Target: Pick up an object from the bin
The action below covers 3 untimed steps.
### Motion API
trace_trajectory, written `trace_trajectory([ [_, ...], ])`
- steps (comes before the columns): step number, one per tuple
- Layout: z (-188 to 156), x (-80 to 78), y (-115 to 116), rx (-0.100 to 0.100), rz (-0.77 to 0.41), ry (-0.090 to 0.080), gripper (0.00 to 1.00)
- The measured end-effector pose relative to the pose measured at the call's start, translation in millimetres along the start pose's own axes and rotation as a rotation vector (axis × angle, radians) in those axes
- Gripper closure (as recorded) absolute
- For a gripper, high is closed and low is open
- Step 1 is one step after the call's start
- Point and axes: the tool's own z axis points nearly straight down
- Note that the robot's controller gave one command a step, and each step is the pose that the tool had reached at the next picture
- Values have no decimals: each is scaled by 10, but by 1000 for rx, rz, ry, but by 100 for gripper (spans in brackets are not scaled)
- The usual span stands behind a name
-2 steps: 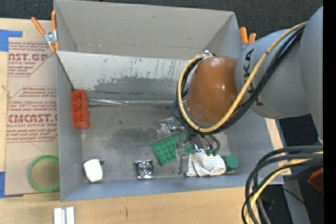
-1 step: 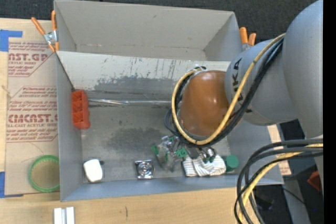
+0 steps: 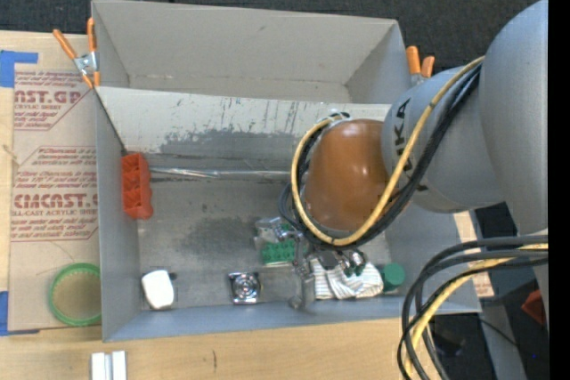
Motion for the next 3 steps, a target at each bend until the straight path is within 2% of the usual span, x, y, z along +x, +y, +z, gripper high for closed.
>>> trace_trajectory([
  [1, 0, -1, 0, 0, 0, 0, 0],
  [2, 73, -23, -436, -2, -63, -3, 0],
  [3, 110, 39, -829, 2, -106, -4, 0],
])
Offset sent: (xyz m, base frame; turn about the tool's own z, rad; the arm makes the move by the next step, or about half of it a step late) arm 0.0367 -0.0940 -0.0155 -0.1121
